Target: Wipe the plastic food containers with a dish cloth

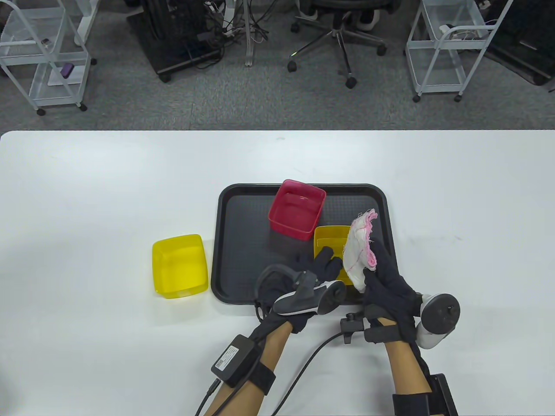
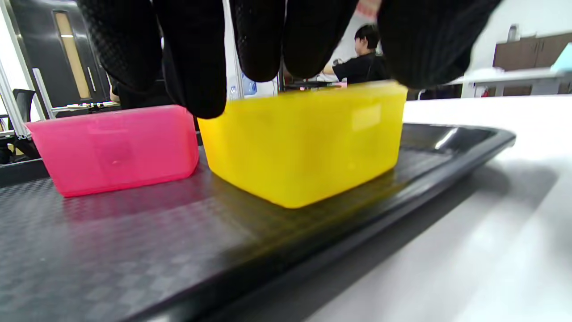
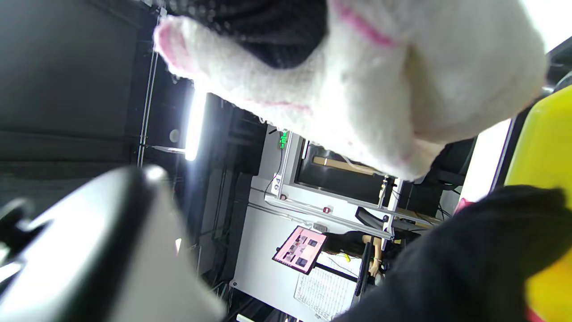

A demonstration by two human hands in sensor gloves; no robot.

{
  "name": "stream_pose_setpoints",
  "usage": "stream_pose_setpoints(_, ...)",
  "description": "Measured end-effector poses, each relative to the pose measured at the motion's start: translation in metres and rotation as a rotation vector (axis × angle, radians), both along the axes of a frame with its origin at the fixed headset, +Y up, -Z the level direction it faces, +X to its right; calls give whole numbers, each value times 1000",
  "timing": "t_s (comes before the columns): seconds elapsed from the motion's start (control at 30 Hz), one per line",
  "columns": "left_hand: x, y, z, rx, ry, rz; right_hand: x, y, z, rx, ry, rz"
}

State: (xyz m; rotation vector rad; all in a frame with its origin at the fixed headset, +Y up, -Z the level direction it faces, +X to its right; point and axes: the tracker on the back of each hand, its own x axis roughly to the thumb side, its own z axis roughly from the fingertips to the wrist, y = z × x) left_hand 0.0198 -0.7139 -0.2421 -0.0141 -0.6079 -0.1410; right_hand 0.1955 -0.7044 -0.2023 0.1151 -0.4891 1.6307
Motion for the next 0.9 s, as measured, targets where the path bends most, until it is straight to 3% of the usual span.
stream_pose_setpoints(0.13,9,-15,-8,-92,33,-70,2,-4,-1,-13,-7,-13)
stream_pose_setpoints(0.27,10,-25,-13,-85,56,-64,4,-4,-2,-15,-20,-25)
stream_pose_setpoints(0.43,8,-23,-17,-77,56,-36,5,-6,-2,-25,-32,-26)
stream_pose_setpoints(0.67,-10,11,3,79,-9,-44,7,0,0,31,-76,-9)
stream_pose_setpoints(0.83,-44,40,34,211,-46,-9,8,11,6,107,-124,-32)
stream_pose_setpoints(0.9,-59,46,50,250,-68,-4,-3,22,10,172,-114,68)
